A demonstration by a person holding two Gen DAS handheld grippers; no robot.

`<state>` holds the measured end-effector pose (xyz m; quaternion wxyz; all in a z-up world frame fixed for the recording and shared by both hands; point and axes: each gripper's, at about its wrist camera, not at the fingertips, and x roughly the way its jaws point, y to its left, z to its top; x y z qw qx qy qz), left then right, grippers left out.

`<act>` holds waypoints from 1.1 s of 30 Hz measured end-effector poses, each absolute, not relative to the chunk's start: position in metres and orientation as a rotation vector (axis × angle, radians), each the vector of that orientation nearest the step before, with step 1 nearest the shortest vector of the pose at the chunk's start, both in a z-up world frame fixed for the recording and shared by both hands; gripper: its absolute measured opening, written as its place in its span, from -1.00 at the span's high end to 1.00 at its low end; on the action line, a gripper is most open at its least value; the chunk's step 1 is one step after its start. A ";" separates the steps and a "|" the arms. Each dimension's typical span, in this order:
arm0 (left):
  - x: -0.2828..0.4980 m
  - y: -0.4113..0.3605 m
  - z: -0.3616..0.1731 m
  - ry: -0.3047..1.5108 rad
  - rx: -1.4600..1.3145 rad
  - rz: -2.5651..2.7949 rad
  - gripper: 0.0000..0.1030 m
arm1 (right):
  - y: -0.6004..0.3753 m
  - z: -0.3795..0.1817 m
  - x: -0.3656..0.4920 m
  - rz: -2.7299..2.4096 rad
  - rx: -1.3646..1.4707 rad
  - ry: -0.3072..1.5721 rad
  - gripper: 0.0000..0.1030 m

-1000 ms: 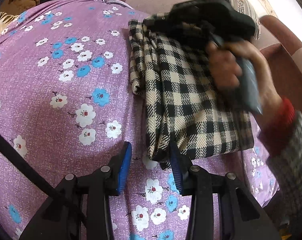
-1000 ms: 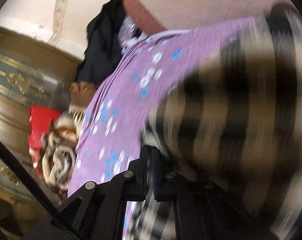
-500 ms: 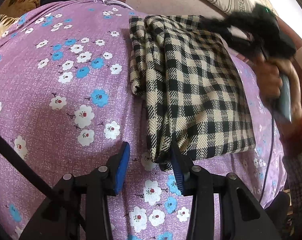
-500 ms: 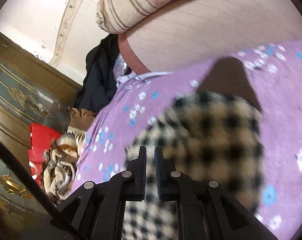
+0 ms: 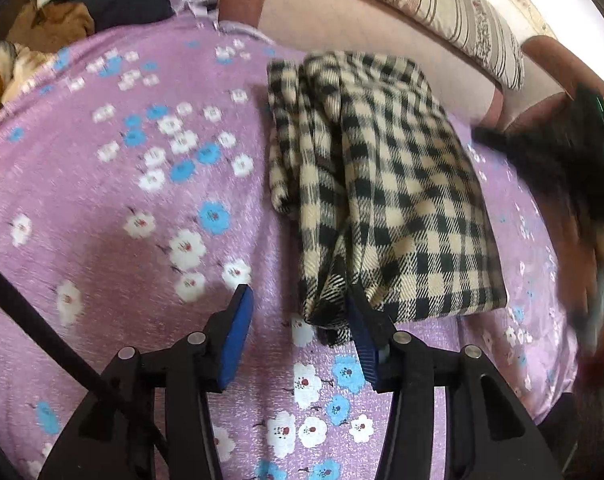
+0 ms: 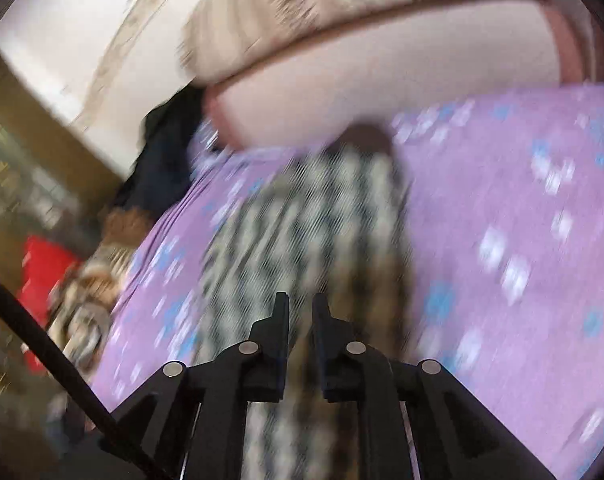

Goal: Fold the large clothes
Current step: 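Open both grippers and lift them away from the folded shirt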

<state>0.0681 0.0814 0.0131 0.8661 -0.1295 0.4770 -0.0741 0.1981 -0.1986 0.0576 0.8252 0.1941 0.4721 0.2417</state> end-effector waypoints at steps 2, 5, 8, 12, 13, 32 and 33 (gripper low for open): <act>0.061 0.078 0.023 0.944 -0.227 -0.121 0.10 | -0.196 0.039 0.169 0.546 0.418 1.070 0.75; 0.049 0.076 0.042 0.832 -0.138 -0.039 0.06 | -0.210 0.004 0.126 0.502 0.428 1.155 0.75; 0.028 0.081 0.066 0.696 -0.110 0.078 -0.41 | -0.231 0.001 0.091 0.497 0.477 1.154 0.75; -0.011 0.084 0.106 0.441 -0.112 0.233 -0.91 | -0.243 0.027 0.056 0.446 0.366 1.063 0.61; -0.021 0.080 0.117 0.379 -0.093 0.250 -1.00 | -0.245 0.033 0.049 0.425 0.329 1.031 0.43; -0.013 0.027 0.040 0.761 -0.121 0.088 -1.00 | -0.236 0.033 0.002 0.112 0.048 0.954 -0.04; -0.012 0.025 0.036 0.770 -0.105 0.088 -1.00 | -0.233 0.032 0.002 0.113 0.039 0.959 -0.05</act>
